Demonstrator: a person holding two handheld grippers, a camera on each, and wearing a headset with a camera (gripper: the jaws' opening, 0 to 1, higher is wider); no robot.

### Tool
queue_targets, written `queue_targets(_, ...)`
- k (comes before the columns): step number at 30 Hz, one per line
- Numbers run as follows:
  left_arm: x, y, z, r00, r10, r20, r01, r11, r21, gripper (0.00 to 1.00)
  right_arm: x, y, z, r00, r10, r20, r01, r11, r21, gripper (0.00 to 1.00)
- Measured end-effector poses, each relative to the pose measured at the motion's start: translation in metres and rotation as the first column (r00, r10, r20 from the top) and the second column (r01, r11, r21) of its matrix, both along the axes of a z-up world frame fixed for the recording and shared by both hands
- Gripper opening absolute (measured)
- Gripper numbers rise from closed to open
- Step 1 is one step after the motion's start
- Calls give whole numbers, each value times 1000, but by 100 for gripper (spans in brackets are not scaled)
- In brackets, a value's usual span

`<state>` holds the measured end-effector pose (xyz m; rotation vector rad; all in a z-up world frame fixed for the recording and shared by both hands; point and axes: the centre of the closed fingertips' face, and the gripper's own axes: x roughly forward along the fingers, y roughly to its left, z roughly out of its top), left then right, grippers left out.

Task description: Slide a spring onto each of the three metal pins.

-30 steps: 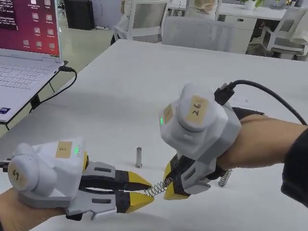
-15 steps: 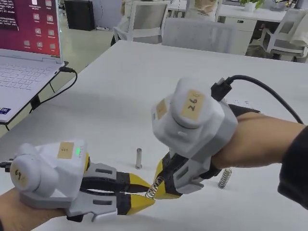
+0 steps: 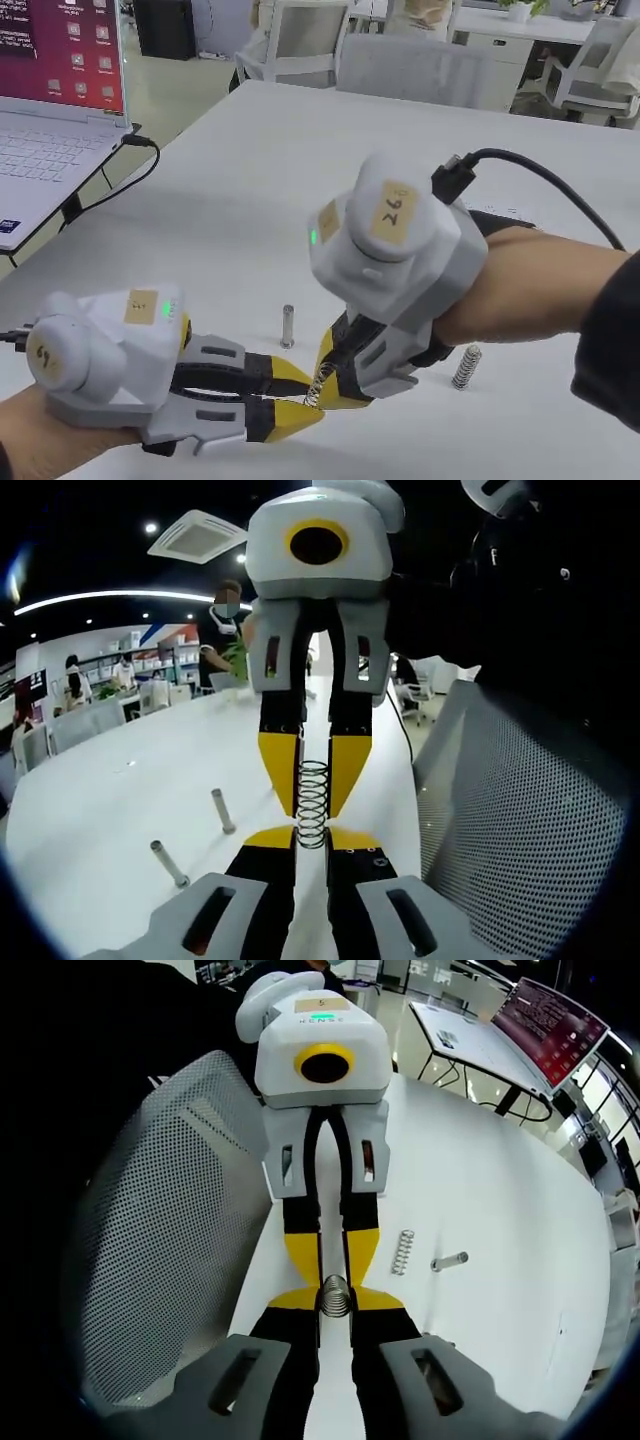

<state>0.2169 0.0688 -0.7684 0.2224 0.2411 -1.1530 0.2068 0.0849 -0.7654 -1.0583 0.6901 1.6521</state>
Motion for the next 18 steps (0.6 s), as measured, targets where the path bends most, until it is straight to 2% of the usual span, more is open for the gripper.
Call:
queue_targets(3,-1,2,-4,1000,3,-6,-3,1000,21,8,3,-2,-1,1000,-1,16,2,1000,-8,8)
queue_targets(10,1,7,-9,999,29,-24,-29,999,16,17,11,-8,-1,999,-22,24,22,1000,-13,8)
queue_targets(18,3,13,-16,997,65,-43,-64,998,20,34,16,-12,-1,999,-40,25,40,999,-14,8)
